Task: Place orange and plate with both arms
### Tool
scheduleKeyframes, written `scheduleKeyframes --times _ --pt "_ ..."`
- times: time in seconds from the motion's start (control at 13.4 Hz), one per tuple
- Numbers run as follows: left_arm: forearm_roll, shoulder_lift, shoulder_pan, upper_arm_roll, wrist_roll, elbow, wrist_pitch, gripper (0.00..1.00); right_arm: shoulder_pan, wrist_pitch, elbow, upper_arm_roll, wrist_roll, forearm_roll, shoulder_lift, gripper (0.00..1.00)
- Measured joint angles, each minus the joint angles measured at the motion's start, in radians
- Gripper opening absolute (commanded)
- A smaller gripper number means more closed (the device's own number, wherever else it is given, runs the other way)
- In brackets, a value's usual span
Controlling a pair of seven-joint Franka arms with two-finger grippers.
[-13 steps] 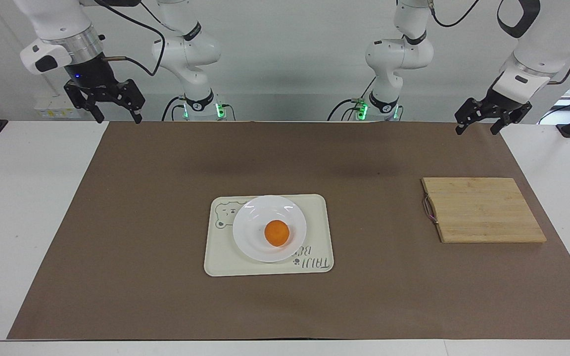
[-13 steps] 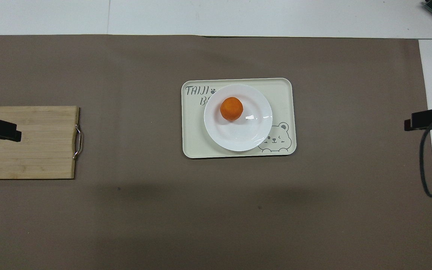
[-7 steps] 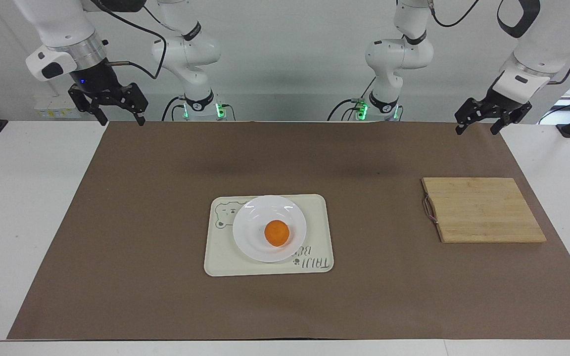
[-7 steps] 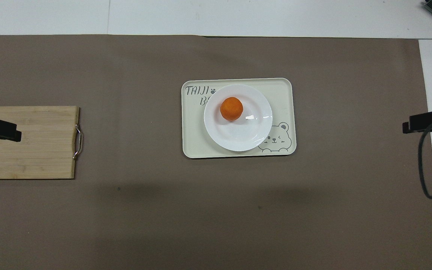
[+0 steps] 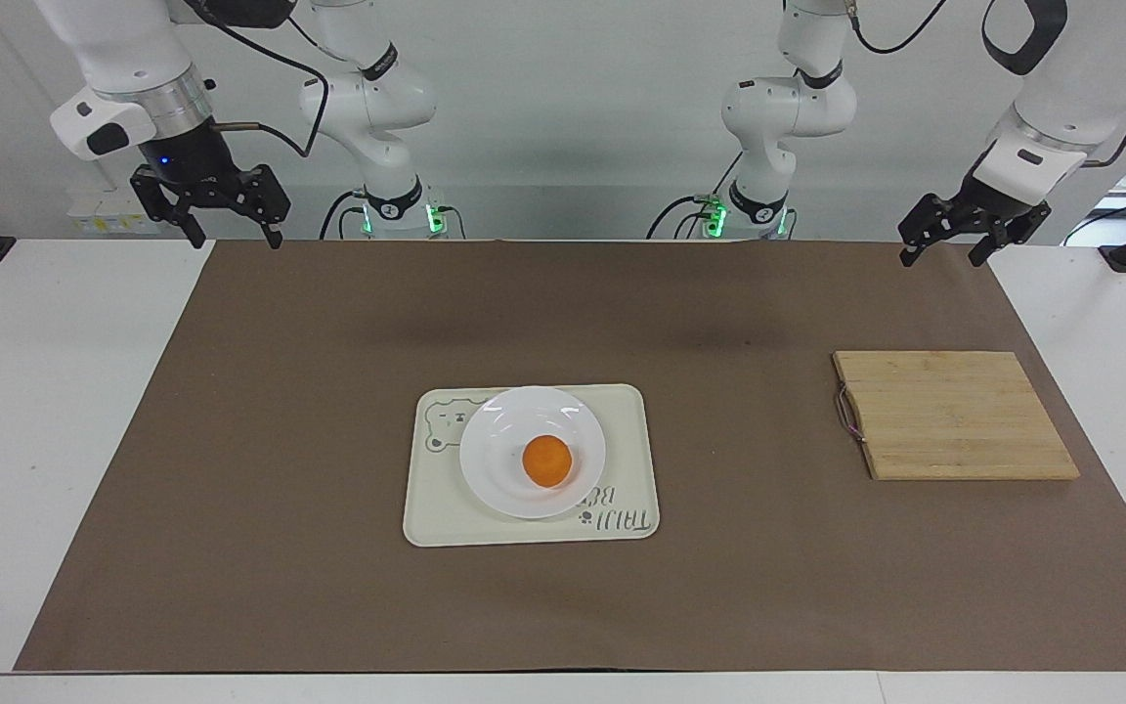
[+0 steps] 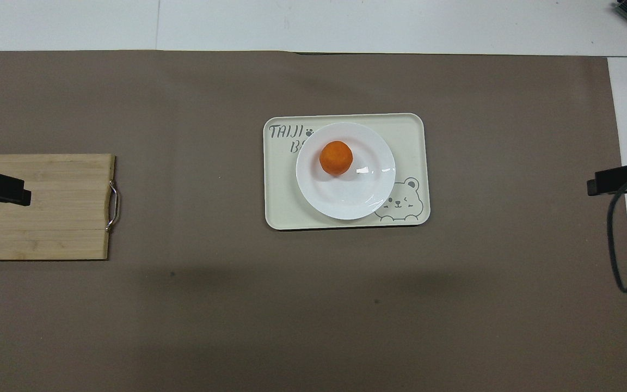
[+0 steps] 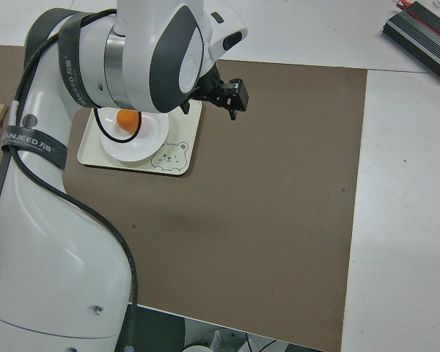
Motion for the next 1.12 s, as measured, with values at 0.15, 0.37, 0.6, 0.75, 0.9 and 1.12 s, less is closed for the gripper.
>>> scheduleKeyframes --times 0.15,0.37,0.6,0.75,0.9,1.12 --pt "0.000 0.000 0.000 0.000 0.000 0.000 0.000 1.00 0.001 -0.004 0.008 0.002 0.001 0.000 0.001 1.00" --pt "0.000 0.000 0.000 0.000 0.000 0.000 0.000 1.00 0.001 -0.042 0.023 0.004 0.003 0.000 0.009 1.00" --pt "0.000 0.000 0.000 0.000 0.000 0.000 0.000 1.00 0.001 -0.037 0.030 0.006 0.003 0.000 0.016 1.00" --pt "0.000 0.000 0.000 0.000 0.000 0.000 0.000 1.00 0.001 -0.037 0.031 0.006 0.003 0.000 0.017 1.00" --pt "0.000 0.000 0.000 0.000 0.000 0.000 0.000 1.00 0.001 -0.037 0.032 0.006 0.003 0.000 0.017 1.00" --pt "0.000 0.000 0.000 0.000 0.000 0.000 0.000 1.00 0.001 -0.037 0.033 0.006 0.003 0.000 0.017 1.00"
